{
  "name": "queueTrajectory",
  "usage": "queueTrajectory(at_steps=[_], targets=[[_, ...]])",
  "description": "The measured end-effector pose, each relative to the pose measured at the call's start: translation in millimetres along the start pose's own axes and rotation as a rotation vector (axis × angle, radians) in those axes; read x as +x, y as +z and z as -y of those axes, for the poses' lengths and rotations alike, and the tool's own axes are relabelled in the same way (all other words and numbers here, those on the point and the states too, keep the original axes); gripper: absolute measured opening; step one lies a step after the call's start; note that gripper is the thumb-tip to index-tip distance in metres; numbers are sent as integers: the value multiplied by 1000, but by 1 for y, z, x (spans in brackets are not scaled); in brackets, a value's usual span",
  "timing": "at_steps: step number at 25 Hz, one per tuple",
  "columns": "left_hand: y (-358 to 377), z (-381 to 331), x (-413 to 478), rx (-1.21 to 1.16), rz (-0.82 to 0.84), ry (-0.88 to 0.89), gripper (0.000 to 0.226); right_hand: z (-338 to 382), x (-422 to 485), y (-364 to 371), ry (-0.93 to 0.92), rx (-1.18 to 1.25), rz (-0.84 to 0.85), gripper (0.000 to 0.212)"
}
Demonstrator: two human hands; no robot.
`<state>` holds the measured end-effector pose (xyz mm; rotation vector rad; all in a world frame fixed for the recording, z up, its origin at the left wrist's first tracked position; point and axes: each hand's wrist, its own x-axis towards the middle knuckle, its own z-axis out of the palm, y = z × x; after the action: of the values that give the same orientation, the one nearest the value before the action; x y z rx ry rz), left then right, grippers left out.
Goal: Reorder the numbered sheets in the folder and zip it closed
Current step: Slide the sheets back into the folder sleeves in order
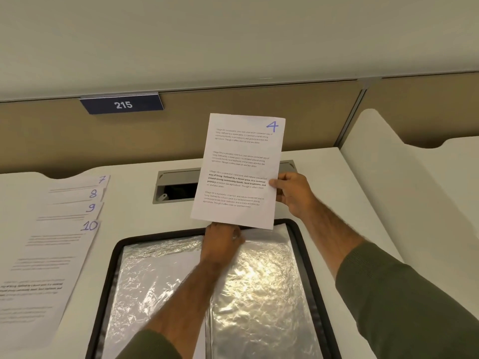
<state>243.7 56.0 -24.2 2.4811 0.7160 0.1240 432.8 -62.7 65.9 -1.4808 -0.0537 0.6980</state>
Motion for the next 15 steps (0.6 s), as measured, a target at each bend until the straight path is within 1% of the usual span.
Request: queueTrajectory(at_steps=[3, 5, 7, 9, 12, 15], targets=[[0, -2, -3, -5, 26, -8, 10, -3, -1, -4, -4, -11, -16, 8], [-1, -4, -4, 26, -1, 31, 13, -4, -2, -6, -11, -17, -28, 6], [-4, -6, -6, 60, -29, 71, 9, -3, -3, -8, -18, -18, -42, 6], [-8, -9, -8, 122, -54, 120, 4, -1, -4, -9, -27, -23, -56, 7], [-10, -11, -16, 280, -76, 209, 11, 1, -4, -10, -44, -20, -72, 7], [-15, -13, -26, 313, -51, 172, 10, 0, -2, -9, -65, -27, -95, 5]])
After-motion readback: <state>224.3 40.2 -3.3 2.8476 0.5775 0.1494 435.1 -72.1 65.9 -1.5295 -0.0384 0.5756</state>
